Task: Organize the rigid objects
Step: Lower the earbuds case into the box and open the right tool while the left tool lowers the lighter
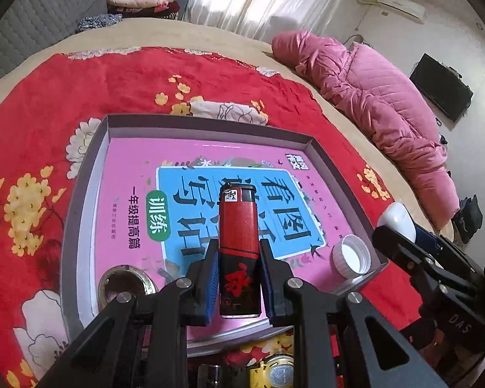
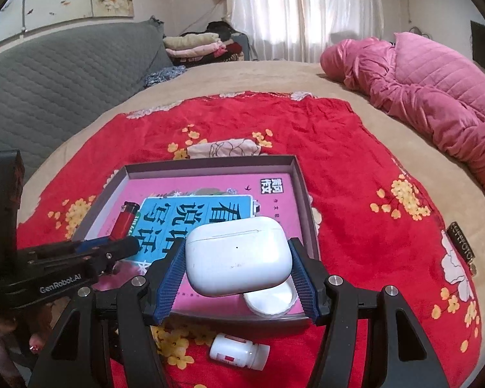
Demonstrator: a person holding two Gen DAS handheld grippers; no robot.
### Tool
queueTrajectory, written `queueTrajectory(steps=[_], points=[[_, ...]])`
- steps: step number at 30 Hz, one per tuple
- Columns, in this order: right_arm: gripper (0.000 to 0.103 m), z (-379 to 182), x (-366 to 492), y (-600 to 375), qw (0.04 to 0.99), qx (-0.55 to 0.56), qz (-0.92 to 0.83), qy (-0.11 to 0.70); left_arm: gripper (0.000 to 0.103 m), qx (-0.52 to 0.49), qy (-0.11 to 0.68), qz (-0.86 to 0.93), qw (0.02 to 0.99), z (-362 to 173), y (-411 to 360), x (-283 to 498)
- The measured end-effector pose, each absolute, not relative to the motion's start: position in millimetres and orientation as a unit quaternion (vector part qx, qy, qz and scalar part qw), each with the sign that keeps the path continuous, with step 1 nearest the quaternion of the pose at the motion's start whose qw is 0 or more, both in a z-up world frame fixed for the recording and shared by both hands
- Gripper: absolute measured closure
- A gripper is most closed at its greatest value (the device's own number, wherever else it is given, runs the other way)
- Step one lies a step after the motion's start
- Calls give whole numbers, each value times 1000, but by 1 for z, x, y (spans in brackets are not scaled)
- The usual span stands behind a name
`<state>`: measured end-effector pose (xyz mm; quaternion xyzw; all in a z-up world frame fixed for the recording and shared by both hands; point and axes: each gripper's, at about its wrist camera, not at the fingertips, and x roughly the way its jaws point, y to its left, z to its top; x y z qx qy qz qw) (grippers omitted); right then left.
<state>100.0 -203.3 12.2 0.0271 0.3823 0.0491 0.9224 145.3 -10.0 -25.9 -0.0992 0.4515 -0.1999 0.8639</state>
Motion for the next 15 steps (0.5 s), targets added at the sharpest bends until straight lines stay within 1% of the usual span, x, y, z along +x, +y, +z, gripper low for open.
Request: queueTrajectory(steps=[11,15], points=[[39,0,113,-203,918,19,51,392,80,-104,467,-206,854,-32,-11,152],[39,-1,119,-198,917,-2,55,394,80,-108,478,-215,845,-37,-11,155]])
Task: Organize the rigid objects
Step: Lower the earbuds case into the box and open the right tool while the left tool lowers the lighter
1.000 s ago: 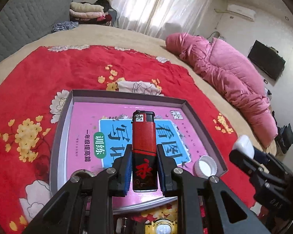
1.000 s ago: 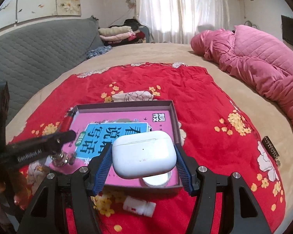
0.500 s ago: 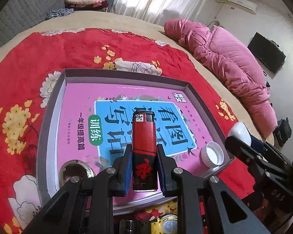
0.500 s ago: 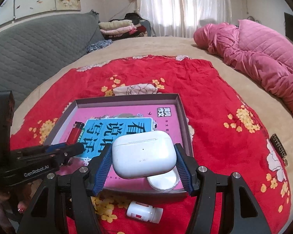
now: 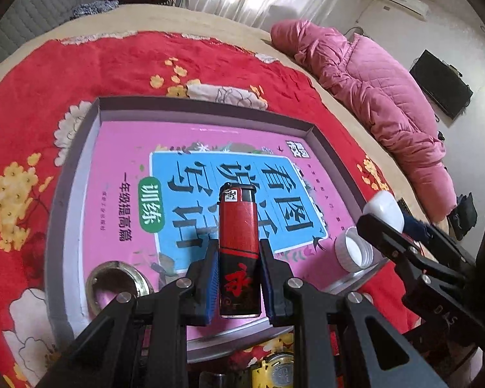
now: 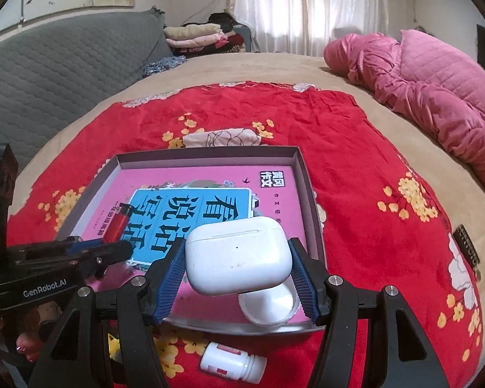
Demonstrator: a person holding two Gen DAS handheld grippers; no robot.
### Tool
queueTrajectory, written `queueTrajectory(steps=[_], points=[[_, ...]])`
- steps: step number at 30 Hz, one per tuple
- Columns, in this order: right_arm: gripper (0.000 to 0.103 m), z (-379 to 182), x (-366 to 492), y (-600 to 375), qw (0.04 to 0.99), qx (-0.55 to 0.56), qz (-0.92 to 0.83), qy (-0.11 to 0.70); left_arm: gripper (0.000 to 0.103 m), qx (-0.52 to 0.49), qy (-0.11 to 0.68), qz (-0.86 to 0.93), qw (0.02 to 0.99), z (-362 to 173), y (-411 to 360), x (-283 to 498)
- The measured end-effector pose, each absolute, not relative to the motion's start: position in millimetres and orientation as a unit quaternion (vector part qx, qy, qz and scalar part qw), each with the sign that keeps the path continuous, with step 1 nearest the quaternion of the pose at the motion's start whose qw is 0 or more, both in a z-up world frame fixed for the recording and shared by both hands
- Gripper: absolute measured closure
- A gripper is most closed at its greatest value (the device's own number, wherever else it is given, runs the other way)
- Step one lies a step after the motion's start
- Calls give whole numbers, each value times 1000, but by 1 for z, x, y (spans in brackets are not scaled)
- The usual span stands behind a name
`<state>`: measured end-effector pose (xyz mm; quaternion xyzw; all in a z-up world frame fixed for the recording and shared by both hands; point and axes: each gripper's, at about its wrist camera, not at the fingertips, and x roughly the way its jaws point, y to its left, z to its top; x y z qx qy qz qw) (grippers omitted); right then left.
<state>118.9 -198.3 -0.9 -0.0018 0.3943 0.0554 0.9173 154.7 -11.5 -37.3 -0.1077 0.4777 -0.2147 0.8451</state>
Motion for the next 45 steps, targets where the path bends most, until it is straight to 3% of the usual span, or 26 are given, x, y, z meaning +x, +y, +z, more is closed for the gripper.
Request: queueTrajectory(steps=[45], points=[[39,-47,141,-151,863,-67,149,478,80,-85,519,-221,821,-47,-15,157]])
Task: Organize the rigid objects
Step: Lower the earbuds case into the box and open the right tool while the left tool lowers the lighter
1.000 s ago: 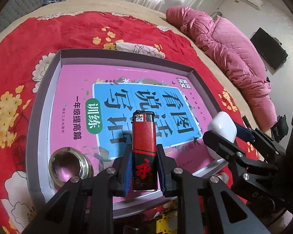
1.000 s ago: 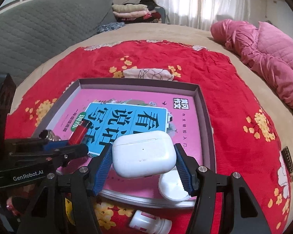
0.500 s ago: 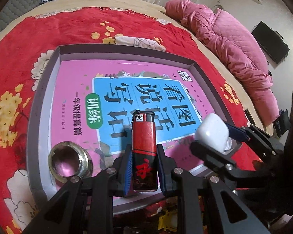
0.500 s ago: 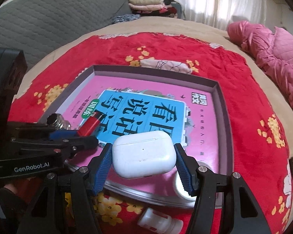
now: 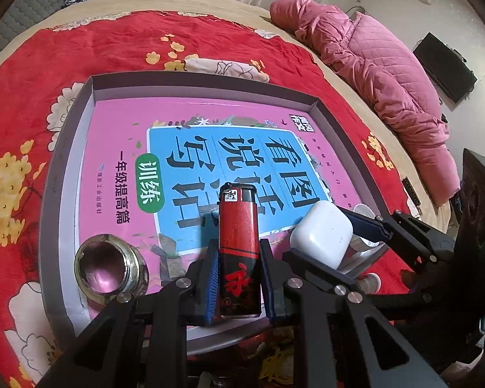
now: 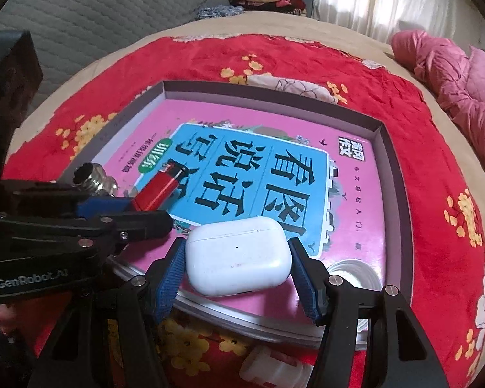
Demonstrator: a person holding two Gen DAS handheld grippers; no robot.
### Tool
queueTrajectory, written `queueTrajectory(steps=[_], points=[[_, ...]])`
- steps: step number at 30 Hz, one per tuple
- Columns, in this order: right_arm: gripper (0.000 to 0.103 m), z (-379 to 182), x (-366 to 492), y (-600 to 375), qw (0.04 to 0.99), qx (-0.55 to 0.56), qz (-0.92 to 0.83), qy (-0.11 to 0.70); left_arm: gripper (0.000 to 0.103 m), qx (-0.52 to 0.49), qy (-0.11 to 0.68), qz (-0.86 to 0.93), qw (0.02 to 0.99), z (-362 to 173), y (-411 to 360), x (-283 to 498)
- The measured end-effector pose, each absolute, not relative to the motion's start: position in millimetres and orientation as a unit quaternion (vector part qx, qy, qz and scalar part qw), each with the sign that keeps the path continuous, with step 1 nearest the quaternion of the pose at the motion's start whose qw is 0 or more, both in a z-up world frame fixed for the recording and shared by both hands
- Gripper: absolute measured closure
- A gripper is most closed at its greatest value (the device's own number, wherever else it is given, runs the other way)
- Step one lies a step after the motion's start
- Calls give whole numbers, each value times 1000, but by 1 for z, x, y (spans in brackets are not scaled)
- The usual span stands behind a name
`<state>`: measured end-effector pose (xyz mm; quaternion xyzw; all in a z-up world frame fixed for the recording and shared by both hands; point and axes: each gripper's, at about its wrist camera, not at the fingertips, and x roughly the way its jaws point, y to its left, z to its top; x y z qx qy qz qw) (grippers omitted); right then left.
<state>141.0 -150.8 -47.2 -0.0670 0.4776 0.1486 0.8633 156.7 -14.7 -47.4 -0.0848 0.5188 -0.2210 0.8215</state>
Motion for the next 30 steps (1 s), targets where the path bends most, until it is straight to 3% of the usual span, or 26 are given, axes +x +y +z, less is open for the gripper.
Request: queueTrajectory(steps=[30], points=[[39,-50,145,-156,855,-42,144,497,80,-93,527,-228,813,-48,-15,158]])
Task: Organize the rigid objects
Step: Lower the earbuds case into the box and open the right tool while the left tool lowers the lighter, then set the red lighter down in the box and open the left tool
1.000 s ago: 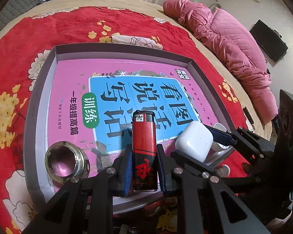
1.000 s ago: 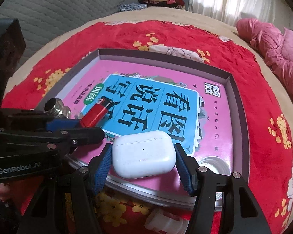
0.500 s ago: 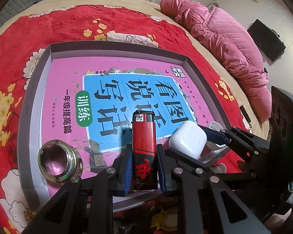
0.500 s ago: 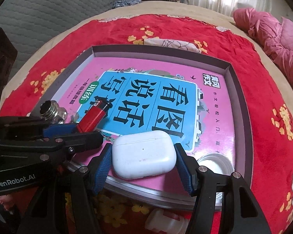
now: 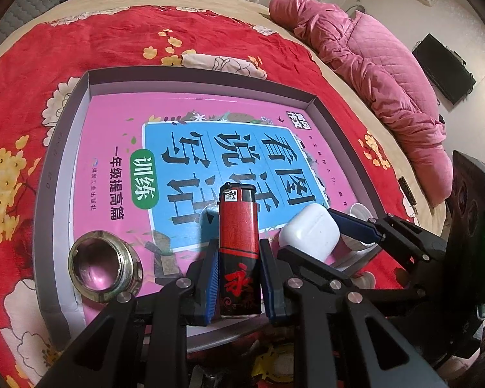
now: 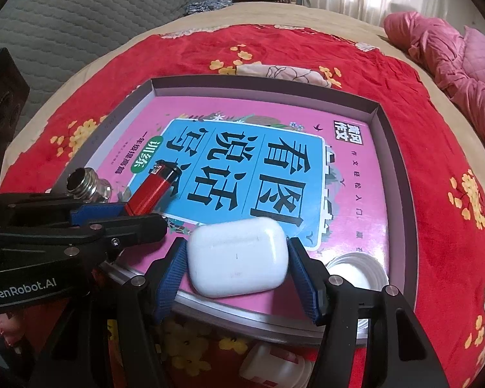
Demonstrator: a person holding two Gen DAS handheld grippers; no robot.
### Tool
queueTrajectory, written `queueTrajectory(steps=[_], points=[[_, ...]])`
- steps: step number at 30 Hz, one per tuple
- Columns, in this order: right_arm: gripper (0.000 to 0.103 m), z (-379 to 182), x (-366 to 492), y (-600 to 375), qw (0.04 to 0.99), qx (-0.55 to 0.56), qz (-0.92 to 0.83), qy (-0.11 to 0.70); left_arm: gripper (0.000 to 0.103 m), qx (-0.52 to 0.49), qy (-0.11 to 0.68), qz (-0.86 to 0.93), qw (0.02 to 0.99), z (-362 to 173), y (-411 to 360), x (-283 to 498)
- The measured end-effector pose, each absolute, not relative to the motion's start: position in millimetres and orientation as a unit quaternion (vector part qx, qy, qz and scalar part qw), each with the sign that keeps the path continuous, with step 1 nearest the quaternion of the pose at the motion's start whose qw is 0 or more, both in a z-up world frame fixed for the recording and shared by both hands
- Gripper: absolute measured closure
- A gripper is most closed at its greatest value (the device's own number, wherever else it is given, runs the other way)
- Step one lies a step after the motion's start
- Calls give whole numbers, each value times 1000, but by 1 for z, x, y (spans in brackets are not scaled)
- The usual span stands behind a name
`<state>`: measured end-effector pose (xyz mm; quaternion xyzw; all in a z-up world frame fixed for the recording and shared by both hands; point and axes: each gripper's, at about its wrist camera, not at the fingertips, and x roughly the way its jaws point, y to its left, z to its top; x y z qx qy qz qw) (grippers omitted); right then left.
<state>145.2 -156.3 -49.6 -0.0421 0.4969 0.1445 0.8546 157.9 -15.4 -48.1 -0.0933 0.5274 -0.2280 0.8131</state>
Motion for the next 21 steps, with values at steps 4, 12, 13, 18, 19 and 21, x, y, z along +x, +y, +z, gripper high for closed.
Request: queueTrajectory(steps=[4,12,13,18,19,21], points=[[38,-45,141,-154,859,-56,141,488,80,-89,531,-229,811,-47,-16,158],[37,-13,113,-153,891,-124,122,420,80,-97,537,-229,806,-48,-14,158],[37,-10,109,-156,893,-123,120,415,80,-96,536,-228,807,-48,-15,158],[37,-1,103,-168,905,-95,103,402,80,-102,537,-222,808,-48,-14,158],[37,0,103,-170,906,-89,100,402,80,-106,538,-221,807,-48,-14,159],[37,-1,104,-175,906,-77,90,406,80,-115,539,-221,805,-48,-12,160]])
